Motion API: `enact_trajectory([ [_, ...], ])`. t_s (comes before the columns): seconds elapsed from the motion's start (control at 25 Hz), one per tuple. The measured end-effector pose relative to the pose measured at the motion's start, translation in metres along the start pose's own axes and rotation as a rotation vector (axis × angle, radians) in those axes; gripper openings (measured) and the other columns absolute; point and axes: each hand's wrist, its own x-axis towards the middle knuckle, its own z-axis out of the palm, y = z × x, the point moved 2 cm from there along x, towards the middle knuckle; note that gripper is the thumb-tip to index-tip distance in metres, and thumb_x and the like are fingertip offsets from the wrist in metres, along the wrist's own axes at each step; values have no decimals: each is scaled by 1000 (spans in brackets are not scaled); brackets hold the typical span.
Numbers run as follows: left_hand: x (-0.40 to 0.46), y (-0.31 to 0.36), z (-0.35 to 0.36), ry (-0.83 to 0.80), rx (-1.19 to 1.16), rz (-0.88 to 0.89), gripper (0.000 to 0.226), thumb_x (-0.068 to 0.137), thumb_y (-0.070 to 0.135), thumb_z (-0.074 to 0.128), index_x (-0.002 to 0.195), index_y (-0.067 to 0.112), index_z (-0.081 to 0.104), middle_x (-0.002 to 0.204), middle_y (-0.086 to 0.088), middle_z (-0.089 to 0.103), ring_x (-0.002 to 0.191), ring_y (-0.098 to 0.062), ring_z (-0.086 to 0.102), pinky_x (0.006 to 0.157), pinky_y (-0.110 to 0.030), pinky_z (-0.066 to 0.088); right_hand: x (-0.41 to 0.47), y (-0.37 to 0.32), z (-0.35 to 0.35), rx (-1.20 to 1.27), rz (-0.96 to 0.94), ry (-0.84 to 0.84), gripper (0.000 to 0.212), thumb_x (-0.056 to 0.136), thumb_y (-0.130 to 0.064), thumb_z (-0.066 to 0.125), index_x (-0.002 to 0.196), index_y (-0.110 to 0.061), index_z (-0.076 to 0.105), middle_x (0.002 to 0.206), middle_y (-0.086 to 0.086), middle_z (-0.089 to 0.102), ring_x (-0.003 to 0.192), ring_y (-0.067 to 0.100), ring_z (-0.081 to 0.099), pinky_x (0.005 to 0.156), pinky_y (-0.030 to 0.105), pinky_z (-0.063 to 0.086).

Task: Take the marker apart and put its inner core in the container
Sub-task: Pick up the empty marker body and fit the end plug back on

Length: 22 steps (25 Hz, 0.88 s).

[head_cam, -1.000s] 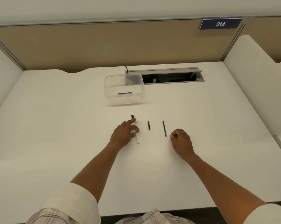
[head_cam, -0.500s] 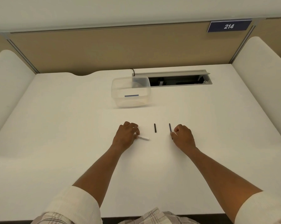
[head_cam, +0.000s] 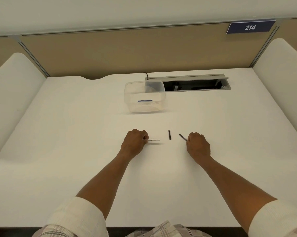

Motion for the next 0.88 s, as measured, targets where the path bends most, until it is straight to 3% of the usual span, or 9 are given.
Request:
enact_trajectory([
  [0.16,-4,-1,-4,14,-21,-1,8,91,26,58,97,26,63,95,1,67,89,-23,57,68,-33,44,-3,0,-4,-22,-39,21,17,98,-18,41,101,-10,56,100,5,61,94,26,57,73,36,49],
  [0.28,-7,-2,-6,33,-16,31,13,94,24,57,105,26,63,98,4,68,93,-20,57,73,-34,45,-5,-7,-9,74,-99,32,14,98,-17,41,97,-12,54,94,3,59,90,26,55,69,36,47],
  [0.48,-10,4,-10,49,-50,51,15,96,21,54,105,28,65,86,8,57,89,-19,56,72,-34,45,-12,-31,-21,228,-194,8,12,96,-19,40,85,-19,45,80,-1,59,74,24,52,61,34,40],
  [0.64,-14,7,-13,48,-100,41,16,95,18,54,101,29,65,86,9,56,86,-19,55,76,-38,49,-16,-45,-25,277,-237,-7,11,96,-20,41,86,-20,46,82,-4,58,76,22,52,66,36,44],
  [0.88,-22,8,-16,72,-121,55,16,94,17,55,100,29,64,85,8,57,85,-20,56,73,-37,49,-22,-53,-23,278,-291,-12,13,95,-21,43,83,-23,42,81,-4,57,73,21,50,62,35,41],
])
